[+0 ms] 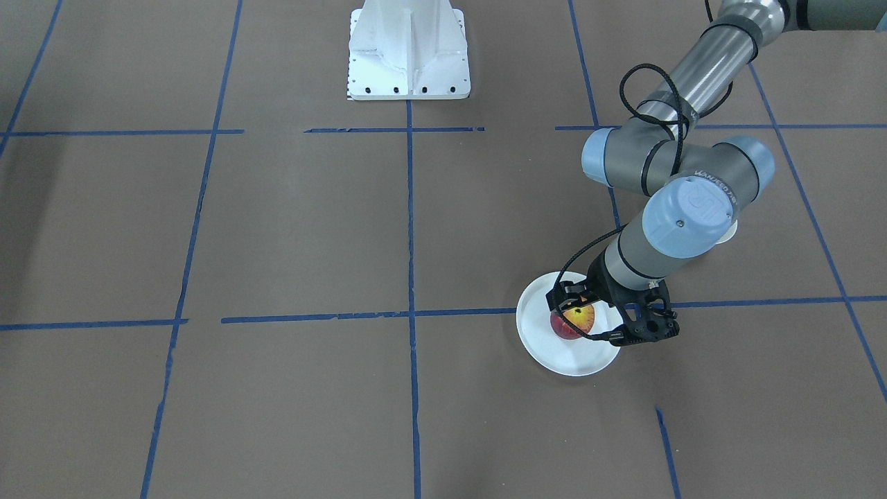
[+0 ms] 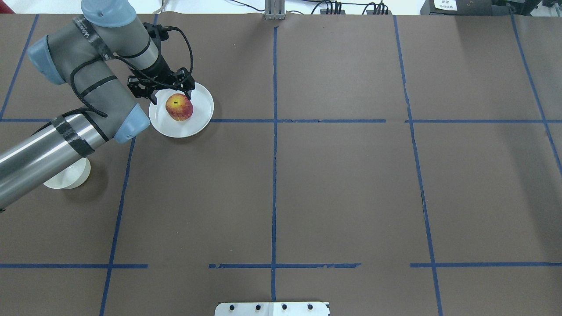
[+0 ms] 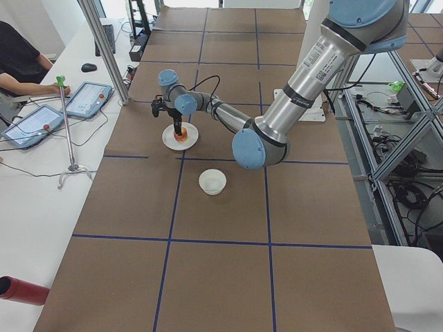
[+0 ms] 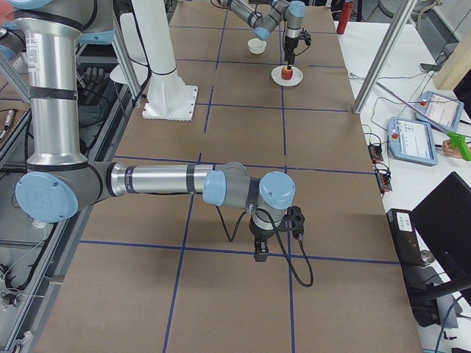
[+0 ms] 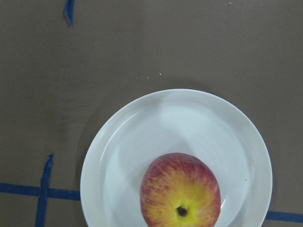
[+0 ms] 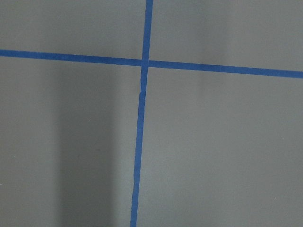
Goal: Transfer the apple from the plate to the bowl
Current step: 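Lower the left gripper and close it around the apple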
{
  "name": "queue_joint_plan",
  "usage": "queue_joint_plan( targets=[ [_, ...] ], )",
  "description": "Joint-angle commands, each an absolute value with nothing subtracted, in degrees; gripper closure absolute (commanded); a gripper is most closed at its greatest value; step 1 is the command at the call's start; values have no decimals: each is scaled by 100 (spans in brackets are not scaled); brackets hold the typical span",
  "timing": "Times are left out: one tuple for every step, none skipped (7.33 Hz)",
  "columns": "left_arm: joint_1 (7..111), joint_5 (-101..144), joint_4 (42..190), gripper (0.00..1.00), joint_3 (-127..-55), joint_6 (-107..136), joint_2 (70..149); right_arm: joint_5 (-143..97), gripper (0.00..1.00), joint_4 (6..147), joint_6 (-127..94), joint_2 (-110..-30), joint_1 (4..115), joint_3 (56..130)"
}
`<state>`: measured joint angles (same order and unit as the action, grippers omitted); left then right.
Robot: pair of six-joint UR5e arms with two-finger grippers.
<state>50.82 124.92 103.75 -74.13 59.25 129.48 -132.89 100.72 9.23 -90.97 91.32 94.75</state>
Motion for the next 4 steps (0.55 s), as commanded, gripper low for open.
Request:
queue_joint_plan(
  targets=[
    [4993, 12331, 10485, 0, -7269, 5968, 12990, -13289, 0, 10072, 923, -9097, 9132, 9475],
    [4931, 12322, 10685, 0, -7155, 6029, 12982, -13289, 0, 10072, 923, -9097, 9132, 9475],
    [4878, 12322, 10740, 0, -7111, 6047, 12981, -13289, 0, 10072, 923, -9097, 9132, 9475],
    [4826, 12279, 10740, 0, -7110, 6047, 12973, -13289, 0, 10072, 923, -9097, 9132, 9475]
  ],
)
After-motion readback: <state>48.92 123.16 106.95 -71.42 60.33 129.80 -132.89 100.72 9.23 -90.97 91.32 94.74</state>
